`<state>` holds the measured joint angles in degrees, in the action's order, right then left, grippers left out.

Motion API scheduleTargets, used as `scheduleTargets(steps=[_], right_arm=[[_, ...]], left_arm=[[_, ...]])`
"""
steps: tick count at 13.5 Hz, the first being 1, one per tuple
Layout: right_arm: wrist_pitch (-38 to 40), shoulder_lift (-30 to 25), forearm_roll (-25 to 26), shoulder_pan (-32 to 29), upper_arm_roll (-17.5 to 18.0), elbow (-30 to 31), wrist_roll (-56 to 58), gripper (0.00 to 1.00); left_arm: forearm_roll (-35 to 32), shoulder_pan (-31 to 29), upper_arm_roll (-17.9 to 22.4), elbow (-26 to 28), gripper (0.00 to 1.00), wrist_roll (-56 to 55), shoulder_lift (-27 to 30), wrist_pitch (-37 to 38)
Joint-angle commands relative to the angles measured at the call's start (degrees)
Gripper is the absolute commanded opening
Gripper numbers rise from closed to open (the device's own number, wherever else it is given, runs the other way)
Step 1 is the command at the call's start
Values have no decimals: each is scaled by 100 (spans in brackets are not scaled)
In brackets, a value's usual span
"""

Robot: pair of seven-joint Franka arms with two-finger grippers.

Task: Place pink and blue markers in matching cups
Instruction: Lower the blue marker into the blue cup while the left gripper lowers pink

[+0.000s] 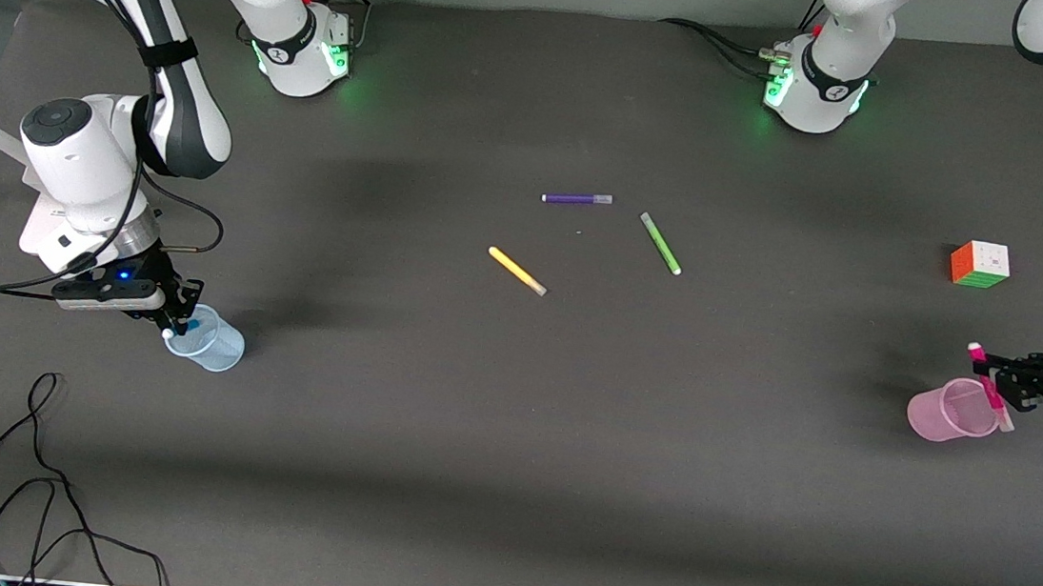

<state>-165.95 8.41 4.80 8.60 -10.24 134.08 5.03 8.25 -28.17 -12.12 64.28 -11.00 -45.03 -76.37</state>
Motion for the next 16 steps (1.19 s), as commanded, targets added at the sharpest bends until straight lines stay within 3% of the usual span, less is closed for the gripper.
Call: scheduleTargets(steps=[1, 7, 11, 15, 16], right_arm=[[-43, -138, 126, 19, -57, 92, 77, 100], [184, -296, 126, 28, -57, -4, 50, 100], [1930, -673, 47, 37, -5, -714, -2, 100], [4171, -1235, -127, 72, 83, -1541, -29, 100], [4559, -1393, -181, 72, 170, -1656, -29, 100]], left_arm=[[272, -205, -71, -214, 0, 124, -304, 17], [853, -443, -63, -170, 0, 72, -471, 114], [1064, -566, -63, -153, 0, 37, -577, 245], [1179, -672, -63, -144, 0, 36, -674, 289], [1179, -672, -54, -135, 13, 80, -682, 246]])
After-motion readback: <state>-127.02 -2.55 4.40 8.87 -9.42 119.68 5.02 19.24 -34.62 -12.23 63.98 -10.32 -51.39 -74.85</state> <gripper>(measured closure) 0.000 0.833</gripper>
